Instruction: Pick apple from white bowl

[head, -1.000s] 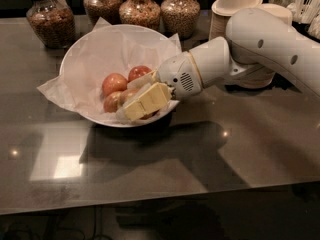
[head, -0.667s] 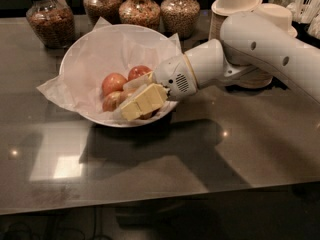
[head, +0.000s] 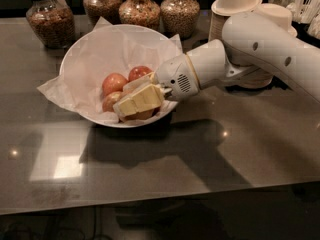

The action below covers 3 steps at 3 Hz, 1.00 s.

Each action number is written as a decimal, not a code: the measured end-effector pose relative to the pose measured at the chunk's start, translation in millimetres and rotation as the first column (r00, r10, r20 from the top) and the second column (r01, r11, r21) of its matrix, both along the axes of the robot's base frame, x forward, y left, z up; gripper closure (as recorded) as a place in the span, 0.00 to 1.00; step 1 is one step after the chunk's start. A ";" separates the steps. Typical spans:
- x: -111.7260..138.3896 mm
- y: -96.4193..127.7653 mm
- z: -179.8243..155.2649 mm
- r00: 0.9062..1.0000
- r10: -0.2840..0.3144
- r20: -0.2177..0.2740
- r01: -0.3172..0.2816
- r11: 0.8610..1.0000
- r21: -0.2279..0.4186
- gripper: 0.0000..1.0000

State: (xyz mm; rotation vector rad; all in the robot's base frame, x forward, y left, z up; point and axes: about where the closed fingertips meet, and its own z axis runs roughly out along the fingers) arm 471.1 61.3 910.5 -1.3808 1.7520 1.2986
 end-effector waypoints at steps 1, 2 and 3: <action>0.0 0.0 0.0 1.000 0.000 0.000 0.000 1.000 0.000 0.84; 0.0 0.0 0.0 1.000 0.000 0.000 0.000 1.000 0.000 1.00; 0.0 0.1 0.1 1.000 0.000 0.000 0.000 1.000 0.000 1.00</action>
Offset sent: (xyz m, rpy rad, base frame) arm 0.0000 0.0000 0.0000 0.0000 0.0000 0.0000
